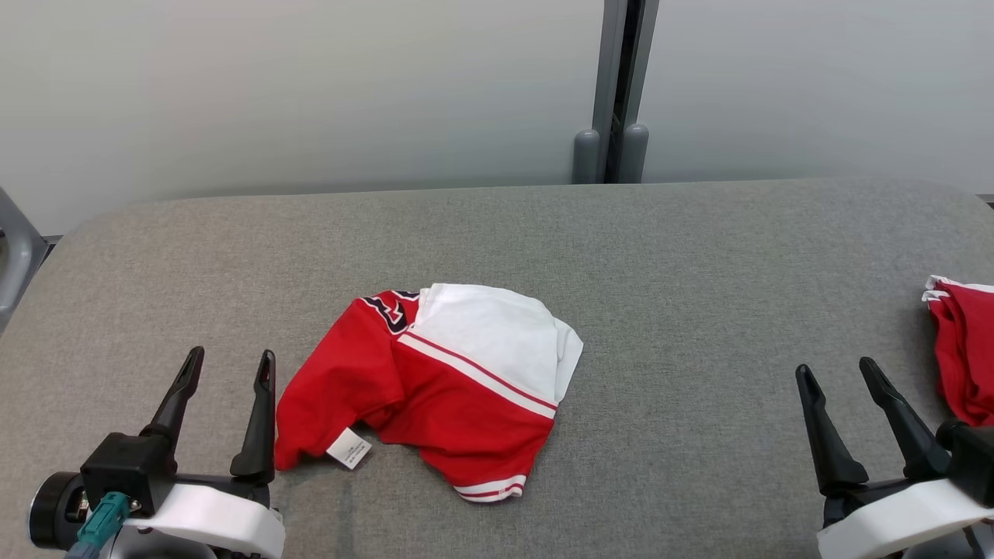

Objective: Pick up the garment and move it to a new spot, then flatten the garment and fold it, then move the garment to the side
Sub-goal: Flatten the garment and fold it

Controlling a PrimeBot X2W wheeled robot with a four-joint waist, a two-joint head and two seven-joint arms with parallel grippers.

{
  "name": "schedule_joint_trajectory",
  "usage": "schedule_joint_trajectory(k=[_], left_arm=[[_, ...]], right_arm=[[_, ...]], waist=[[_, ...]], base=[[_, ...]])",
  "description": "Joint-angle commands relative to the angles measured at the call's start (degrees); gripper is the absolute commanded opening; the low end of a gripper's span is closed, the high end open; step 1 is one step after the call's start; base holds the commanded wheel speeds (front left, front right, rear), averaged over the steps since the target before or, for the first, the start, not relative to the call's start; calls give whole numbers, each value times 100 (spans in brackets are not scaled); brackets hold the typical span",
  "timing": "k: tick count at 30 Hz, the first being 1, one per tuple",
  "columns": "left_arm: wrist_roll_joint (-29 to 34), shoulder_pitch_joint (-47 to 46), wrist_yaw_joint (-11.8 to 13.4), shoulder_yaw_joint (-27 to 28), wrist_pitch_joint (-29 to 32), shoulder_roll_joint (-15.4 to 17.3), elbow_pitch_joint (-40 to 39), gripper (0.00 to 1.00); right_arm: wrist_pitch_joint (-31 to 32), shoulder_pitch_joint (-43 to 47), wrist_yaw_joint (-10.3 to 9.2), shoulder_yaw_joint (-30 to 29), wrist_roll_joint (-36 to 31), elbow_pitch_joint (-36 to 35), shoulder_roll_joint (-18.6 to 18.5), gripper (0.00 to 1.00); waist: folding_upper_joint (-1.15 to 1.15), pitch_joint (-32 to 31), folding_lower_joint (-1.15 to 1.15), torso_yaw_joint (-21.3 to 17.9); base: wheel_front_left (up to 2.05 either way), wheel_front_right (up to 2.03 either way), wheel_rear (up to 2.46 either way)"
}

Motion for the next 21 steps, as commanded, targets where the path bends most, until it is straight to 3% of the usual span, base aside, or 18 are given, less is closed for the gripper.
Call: schedule_joint_trajectory(k=[1, 12, 21], left_arm=[[-28, -39, 43, 9, 3, 26, -5, 100], [-77, -108, 43, -49, 85, 9, 6, 100], [-46, -398, -85, -181, 167, -60, -26, 100]], right_arm=[[10, 1, 1, -22, -21, -42, -12, 100], [227, -143, 1, 1, 96, 110, -152, 100], [1104, -882, 1, 675, 865, 460, -943, 100]], waist=[[0, 8, 0, 14], [0, 61, 0, 102], [0, 473, 0, 506]], base=[[0, 0, 0], [0, 0, 0], [0, 0, 0]])
